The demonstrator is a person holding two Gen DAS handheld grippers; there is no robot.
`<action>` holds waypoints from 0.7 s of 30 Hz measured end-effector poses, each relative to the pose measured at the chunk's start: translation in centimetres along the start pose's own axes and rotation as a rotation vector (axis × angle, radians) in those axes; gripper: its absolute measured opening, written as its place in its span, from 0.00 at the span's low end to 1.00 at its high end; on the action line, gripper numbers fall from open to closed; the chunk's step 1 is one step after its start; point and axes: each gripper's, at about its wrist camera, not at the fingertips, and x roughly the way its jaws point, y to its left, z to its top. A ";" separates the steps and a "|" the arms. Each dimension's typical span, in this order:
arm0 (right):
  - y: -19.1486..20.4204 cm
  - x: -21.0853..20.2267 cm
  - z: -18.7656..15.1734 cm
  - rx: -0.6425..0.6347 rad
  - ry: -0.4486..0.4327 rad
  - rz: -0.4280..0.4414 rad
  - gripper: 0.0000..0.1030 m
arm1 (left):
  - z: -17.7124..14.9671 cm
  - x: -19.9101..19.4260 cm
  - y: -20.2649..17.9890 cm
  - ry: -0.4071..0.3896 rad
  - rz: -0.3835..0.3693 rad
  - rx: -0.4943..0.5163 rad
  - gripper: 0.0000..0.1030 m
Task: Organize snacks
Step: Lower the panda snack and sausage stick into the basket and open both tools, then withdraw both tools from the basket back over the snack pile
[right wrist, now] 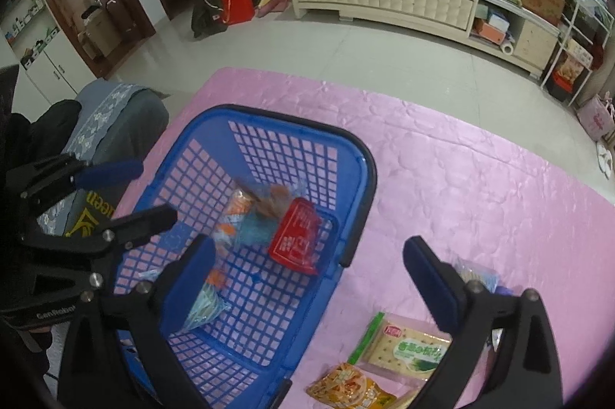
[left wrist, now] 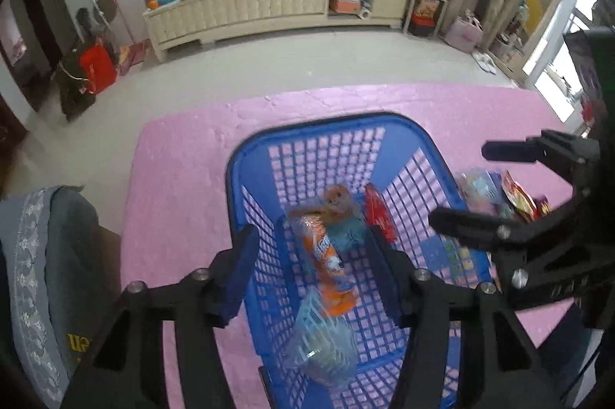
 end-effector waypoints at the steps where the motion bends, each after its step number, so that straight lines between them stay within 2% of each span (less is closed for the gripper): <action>1: -0.1 -0.2 -0.2 0.006 0.002 -0.002 0.97 | -0.1 -0.1 0.2 0.003 -0.008 -0.004 0.54; 8: -0.1 -2.4 -1.7 0.020 -0.005 0.004 0.97 | -1.2 -2.4 -0.6 0.005 -0.018 -0.021 0.54; 21: -1.0 -9.8 -5.4 0.062 -0.077 -0.009 0.97 | -2.7 -9.3 -4.5 -0.085 -0.034 -0.003 0.64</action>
